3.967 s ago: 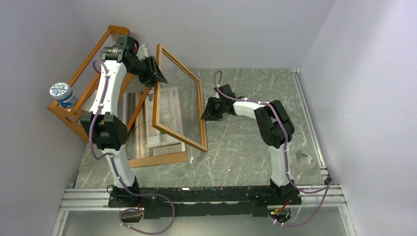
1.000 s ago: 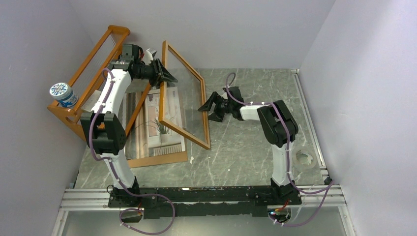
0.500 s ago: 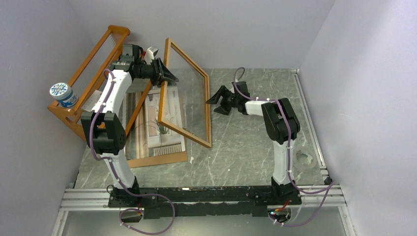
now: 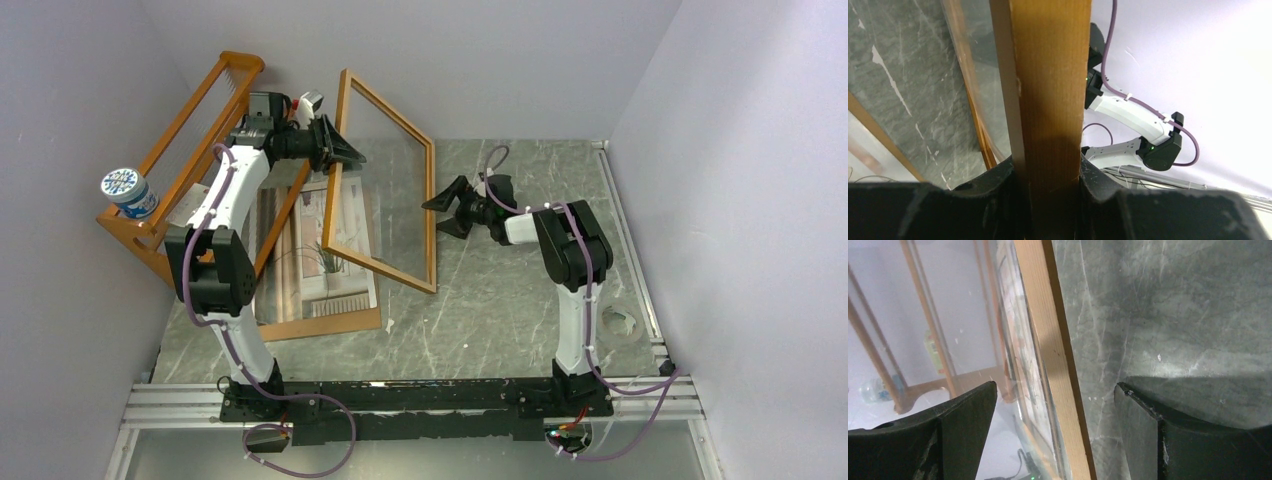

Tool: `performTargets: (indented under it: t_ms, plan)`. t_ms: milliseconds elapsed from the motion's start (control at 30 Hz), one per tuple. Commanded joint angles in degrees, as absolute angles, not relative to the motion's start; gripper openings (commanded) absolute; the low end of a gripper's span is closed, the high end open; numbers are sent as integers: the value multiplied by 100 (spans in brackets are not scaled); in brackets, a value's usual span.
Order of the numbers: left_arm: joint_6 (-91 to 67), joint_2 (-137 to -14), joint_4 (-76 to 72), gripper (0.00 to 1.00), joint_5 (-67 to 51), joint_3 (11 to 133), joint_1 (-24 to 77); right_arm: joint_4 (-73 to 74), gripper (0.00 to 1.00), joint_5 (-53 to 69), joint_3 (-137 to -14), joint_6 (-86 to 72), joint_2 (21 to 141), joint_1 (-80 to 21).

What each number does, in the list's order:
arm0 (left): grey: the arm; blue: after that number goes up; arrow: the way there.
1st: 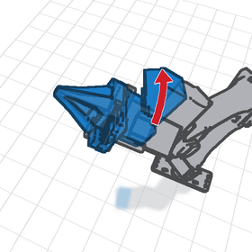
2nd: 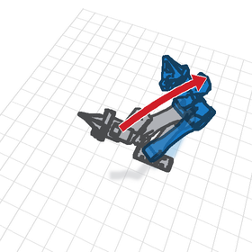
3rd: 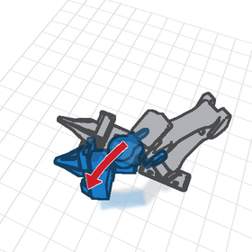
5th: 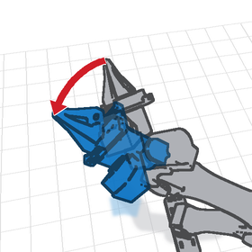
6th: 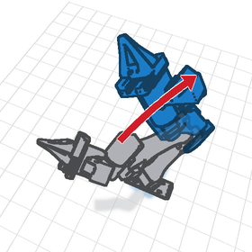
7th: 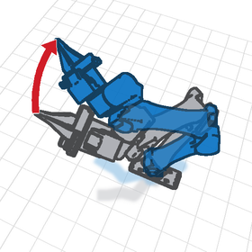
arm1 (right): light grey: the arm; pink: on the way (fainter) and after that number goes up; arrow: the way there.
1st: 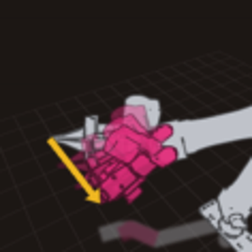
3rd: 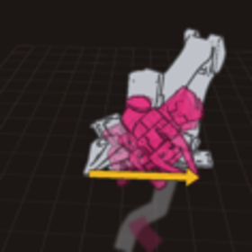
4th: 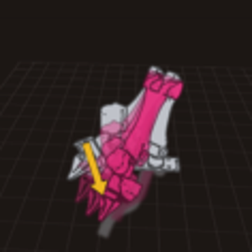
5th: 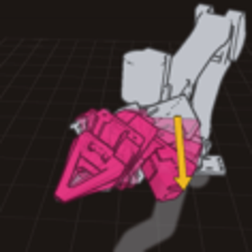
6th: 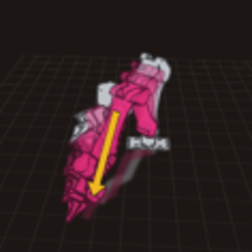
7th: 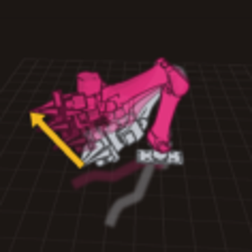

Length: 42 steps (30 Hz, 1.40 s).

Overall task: Put the photo into the frame
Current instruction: Pick up the photo frame from the center of the board.

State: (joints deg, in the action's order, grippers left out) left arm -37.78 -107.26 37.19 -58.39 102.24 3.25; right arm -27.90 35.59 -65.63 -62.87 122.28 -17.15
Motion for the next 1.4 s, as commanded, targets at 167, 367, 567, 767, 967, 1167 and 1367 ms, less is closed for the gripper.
performTargets:
  t_ms: [167,367,567,767,967,1167,1367]
  plan:
    - [-4661,-10022,2103,10,-6803,9996,325,-5803,94,4422,-6106,-7685,12439,-1696]
    - [-5034,-9958,1802,10,-6930,10002,316,-6765,94,4603,-6084,-8280,12520,-1683]
    - [-5123,-9914,1914,10,-6907,10231,299,-7575,95,4528,-5787,-8806,12444,-1556]
    - [-5034,-9929,2101,10,-6942,10359,252,-8516,90,4424,-5647,-9403,12231,-1431]
    - [-4850,-9999,2362,10,-6947,10336,129,-9341,61,4371,-5724,-9899,11823,-1343]
    - [-4467,-10172,2680,12,-6942,10309,18,-9812,45,4330,-5643,-10197,11492,-1252]
    - [-3766,-10461,3273,14,-6903,10246,-311,-9785,57,4324,-5678,-10240,11118,-1226]
